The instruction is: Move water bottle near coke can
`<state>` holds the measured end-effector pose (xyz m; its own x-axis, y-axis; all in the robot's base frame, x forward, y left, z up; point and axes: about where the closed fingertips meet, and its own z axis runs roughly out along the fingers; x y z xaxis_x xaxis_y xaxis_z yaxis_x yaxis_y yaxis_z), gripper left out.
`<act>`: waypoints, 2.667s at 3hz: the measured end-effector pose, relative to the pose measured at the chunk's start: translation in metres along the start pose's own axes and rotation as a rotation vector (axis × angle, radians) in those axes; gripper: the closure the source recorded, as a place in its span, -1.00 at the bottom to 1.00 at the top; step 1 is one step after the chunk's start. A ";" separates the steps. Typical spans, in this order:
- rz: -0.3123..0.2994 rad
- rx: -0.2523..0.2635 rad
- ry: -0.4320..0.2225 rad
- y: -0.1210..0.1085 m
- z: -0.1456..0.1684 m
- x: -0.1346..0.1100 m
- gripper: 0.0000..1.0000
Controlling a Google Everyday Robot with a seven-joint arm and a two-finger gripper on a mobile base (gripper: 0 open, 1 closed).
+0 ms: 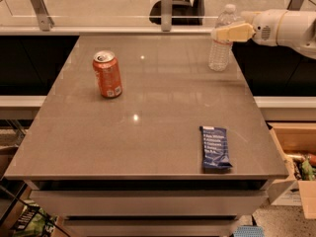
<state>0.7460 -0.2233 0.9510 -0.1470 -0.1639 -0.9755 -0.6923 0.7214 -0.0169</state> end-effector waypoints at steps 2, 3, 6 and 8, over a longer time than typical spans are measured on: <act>0.001 -0.010 0.001 0.004 0.006 0.001 0.28; 0.002 -0.015 0.001 0.005 0.009 0.001 0.74; -0.023 -0.056 0.025 0.026 0.009 -0.015 1.00; -0.066 -0.078 0.036 0.070 0.000 -0.045 1.00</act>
Offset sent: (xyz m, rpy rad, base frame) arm 0.0009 0.0032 -0.0008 0.0009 0.0012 0.0049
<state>0.7040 -0.1655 0.9940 -0.1233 -0.2346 -0.9642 -0.7543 0.6536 -0.0626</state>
